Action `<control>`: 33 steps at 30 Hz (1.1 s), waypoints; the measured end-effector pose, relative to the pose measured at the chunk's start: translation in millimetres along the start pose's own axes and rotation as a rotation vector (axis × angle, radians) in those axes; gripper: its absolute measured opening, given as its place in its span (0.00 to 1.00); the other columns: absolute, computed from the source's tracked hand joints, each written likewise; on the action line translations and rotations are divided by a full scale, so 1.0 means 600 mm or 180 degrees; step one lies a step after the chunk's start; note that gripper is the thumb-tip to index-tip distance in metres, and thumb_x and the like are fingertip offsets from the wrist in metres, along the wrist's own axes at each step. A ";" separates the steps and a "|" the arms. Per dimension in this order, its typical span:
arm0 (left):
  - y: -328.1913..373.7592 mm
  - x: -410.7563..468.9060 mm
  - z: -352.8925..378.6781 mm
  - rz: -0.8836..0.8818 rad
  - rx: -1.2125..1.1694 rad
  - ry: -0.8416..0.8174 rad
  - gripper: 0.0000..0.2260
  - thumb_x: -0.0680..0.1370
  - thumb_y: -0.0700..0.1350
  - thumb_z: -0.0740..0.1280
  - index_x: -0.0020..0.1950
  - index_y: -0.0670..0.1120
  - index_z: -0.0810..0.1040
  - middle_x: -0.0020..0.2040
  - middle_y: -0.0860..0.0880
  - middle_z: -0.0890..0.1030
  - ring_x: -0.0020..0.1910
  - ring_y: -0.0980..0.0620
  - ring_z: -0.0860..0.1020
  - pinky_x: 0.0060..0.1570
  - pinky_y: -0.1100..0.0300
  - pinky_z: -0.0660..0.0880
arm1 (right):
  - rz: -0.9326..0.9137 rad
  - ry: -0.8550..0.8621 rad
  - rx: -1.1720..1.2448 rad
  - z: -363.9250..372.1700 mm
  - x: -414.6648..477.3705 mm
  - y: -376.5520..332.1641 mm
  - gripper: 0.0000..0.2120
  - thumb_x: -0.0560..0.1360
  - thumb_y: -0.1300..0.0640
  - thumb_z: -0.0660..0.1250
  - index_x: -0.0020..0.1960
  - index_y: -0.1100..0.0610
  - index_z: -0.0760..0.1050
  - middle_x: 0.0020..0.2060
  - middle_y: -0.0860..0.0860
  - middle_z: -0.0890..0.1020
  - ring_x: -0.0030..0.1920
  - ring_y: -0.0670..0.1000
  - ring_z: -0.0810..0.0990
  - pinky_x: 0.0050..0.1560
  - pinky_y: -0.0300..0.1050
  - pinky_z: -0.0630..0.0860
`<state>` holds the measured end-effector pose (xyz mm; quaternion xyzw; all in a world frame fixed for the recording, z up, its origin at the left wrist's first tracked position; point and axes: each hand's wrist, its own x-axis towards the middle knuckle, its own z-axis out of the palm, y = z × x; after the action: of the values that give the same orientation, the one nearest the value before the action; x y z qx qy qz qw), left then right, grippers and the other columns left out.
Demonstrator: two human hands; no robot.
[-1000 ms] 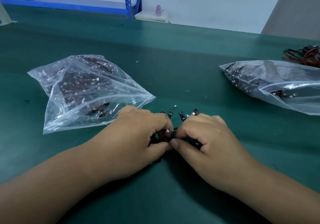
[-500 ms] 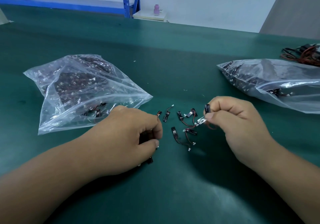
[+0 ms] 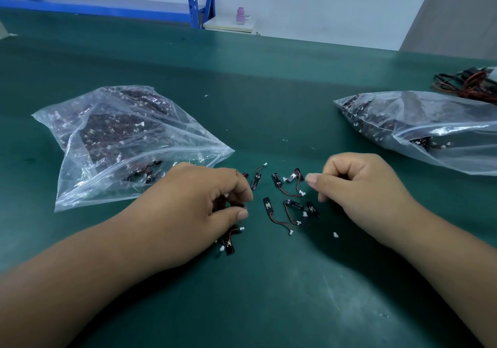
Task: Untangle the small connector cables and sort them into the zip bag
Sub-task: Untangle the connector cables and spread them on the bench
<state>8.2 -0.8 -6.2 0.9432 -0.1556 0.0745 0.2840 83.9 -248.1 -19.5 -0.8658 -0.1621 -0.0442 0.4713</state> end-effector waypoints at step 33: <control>0.002 0.000 -0.001 0.0219 -0.0013 0.0031 0.09 0.76 0.42 0.70 0.49 0.58 0.79 0.42 0.66 0.81 0.44 0.64 0.79 0.44 0.73 0.71 | -0.0501 -0.0082 -0.0588 0.011 -0.011 0.002 0.10 0.71 0.62 0.72 0.39 0.48 0.77 0.33 0.44 0.79 0.31 0.43 0.74 0.31 0.32 0.69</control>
<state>7.6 -1.2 -5.4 0.9363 -0.1867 0.0884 0.2840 77.6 -244.8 -25.8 -0.8907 -0.2309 -0.0847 0.3824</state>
